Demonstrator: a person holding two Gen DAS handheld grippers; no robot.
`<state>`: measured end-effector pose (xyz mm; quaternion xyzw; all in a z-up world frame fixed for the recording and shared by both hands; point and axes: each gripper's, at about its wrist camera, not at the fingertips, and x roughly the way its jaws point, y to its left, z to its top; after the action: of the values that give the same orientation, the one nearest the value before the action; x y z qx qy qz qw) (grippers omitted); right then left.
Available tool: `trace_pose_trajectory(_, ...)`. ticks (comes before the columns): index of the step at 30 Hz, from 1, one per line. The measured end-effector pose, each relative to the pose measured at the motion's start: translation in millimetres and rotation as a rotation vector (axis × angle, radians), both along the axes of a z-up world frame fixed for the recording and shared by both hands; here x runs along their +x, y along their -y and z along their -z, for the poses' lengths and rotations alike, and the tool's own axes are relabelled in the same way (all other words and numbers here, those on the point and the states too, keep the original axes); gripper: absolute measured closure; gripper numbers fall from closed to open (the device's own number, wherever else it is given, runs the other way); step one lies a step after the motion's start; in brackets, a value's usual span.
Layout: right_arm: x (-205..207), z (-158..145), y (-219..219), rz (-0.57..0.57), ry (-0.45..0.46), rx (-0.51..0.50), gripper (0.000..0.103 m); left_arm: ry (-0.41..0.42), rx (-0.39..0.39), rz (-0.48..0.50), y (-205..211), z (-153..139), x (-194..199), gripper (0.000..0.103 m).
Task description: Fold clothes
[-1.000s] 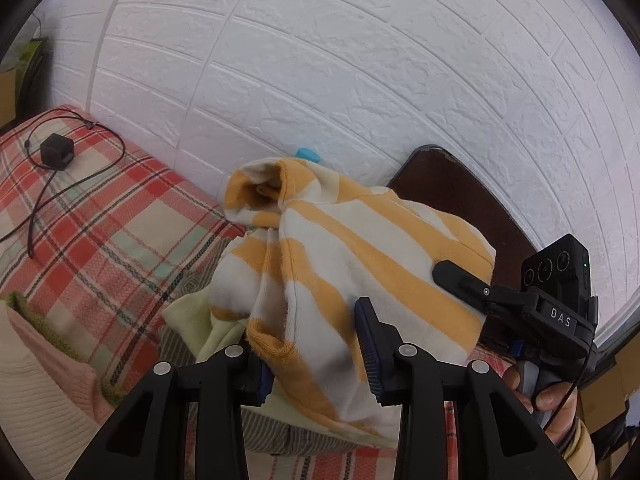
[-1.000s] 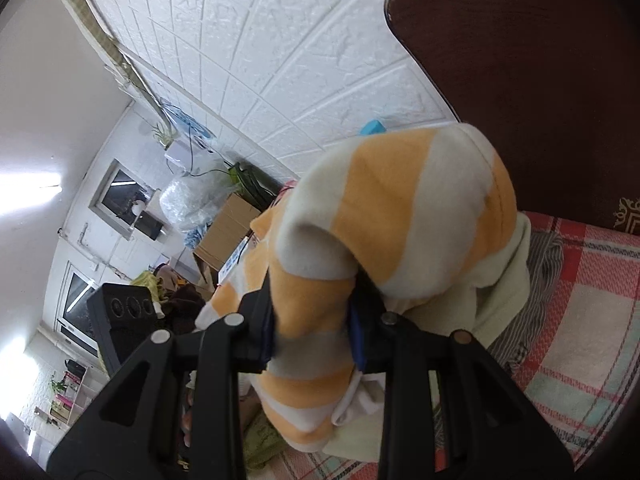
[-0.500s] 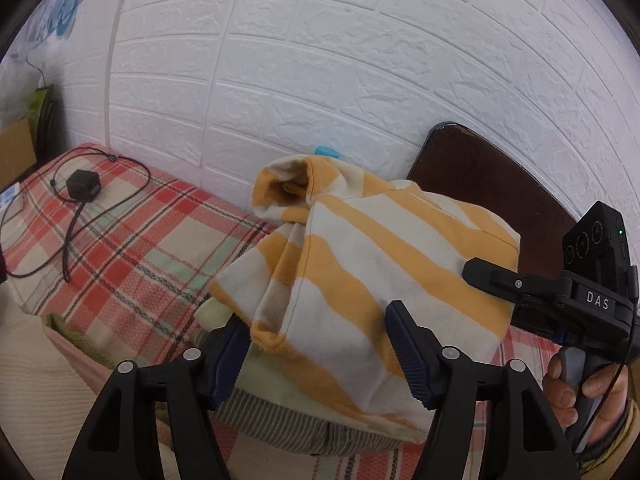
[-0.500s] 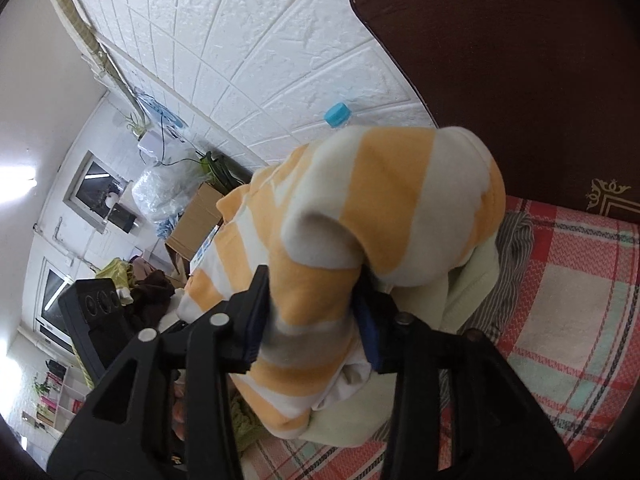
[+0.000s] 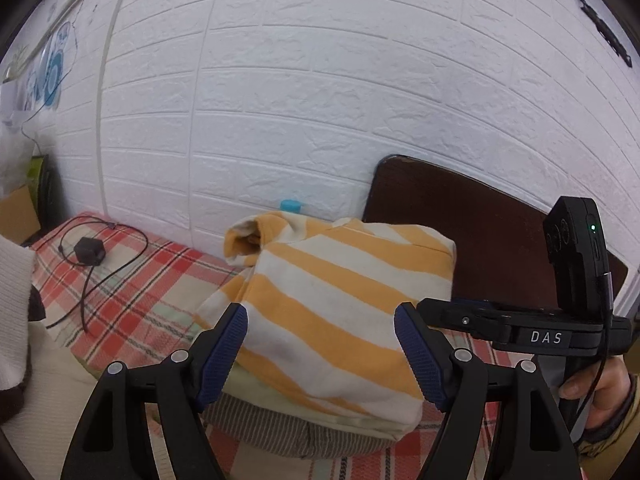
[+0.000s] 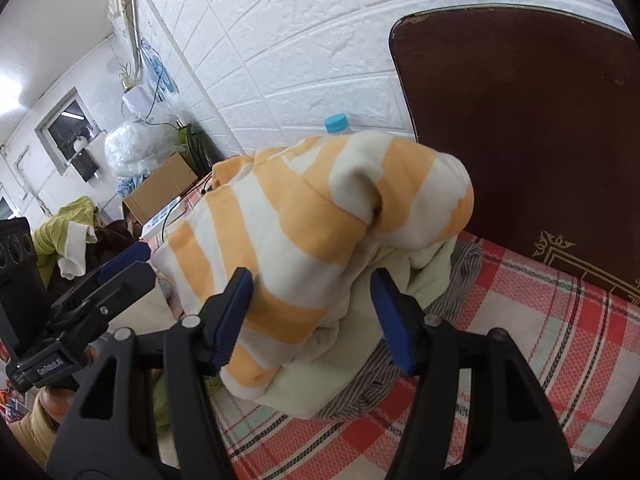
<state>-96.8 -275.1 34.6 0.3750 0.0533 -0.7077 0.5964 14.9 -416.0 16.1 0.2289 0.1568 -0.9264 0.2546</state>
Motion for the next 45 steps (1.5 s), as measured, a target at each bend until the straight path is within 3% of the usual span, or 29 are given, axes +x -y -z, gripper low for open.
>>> trace_pose_trajectory(4,16,-4,-6,-0.026,-0.107,0.028,0.04,0.043,0.028,0.047,1,18,-13,0.025)
trace_pose_trajectory(8,34,-17,-18,-0.046,-0.224,0.009,0.04,0.08,0.103,0.065,11,41,-19,0.025)
trace_pose_trajectory(13,46,-51,-12,-0.065,-0.361,-0.111,0.04,0.071,0.139,0.066,16,45,-15,0.025)
trace_pose_trajectory(16,27,-57,15,-0.015,-0.349,-0.109,0.04,0.079,0.141,0.071,16,45,-17,0.025)
trace_pose_trajectory(19,1,-22,52,-0.041,-0.219,0.076,0.04,0.083,0.155,0.076,18,47,-16,0.025)
trace_pose_trajectory(21,0,-1,58,-0.034,-0.239,0.144,0.04,0.09,0.16,0.08,18,49,-16,0.025)
trace_pose_trajectory(26,-8,3,39,-0.017,-0.173,0.09,0.04,0.093,0.146,0.101,13,48,-16,0.025)
trace_pose_trajectory(32,8,-14,13,-0.016,-0.218,0.032,0.035,0.066,0.134,0.082,6,41,-8,0.024)
trace_pose_trajectory(33,12,-14,9,-0.021,-0.23,0.029,0.035,0.058,0.137,0.08,5,40,-6,0.02)
trace_pose_trajectory(40,39,-8,-18,-0.077,-0.27,0.015,0.034,0.062,0.126,0.099,-17,31,3,0.016)
trace_pose_trajectory(45,61,-7,-40,-0.095,-0.27,-0.021,0.027,0.071,0.083,0.108,-36,24,15,0.016)
